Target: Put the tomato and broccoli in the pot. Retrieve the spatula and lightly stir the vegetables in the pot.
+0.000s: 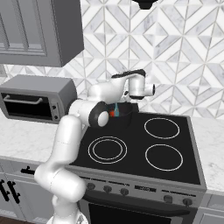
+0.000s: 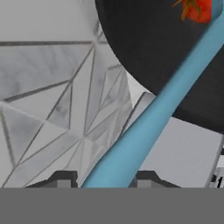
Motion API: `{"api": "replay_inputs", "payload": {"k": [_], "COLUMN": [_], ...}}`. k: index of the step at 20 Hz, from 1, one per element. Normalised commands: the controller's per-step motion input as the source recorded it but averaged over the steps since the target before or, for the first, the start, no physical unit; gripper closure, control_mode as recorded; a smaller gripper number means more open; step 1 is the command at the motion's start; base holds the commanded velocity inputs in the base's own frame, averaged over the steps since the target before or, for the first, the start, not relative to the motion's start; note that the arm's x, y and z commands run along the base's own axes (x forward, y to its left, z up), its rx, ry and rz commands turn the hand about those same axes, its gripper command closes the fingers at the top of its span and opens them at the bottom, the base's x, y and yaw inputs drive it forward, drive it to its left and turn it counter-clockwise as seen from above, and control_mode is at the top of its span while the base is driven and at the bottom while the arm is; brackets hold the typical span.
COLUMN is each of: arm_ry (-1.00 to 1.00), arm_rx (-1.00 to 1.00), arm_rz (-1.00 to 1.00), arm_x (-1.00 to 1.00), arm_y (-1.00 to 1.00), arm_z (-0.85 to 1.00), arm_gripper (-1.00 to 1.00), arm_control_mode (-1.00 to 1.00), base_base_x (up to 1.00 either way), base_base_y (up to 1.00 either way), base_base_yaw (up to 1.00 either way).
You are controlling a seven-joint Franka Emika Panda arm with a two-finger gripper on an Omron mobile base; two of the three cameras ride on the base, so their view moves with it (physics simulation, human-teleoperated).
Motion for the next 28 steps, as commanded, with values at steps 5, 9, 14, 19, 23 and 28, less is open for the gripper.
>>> {"api": "replay_inputs", "payload": {"k": [5,9,14,19,23,28], "arm_ry": [-0.22,-0.25,-0.24,-0.18,-0.02,0.03], "arm_rx": [-0.28,-0.12,0.00,0.01,0.11,0.25], "arm_rz": [0.00,0.00,0.00,0.00,0.00,0.03], "arm_x": [0.02,0.08,0.01,0.00,0.00,-0.05], "arm_y": [-0.03,0.00,0.00,0.00,0.03,0.01], "arm_z": [-0.35,-0.28,-0.23,-0.10,-0.06,-0.06], "arm_gripper": [1.00,1.00,1.00,1.00,1.00,1.00], "arm_control_mode": [-1.00,-1.00,-1.00,-1.00,-1.00,-1.00], "base_base_x": [0.00,0.00,0.00,0.00,0.00,0.00], "base_base_y": [0.00,0.00,0.00,0.00,0.00,0.00], "base_base_yaw": [0.00,0.00,0.00,0.00,0.00,0.00]}}
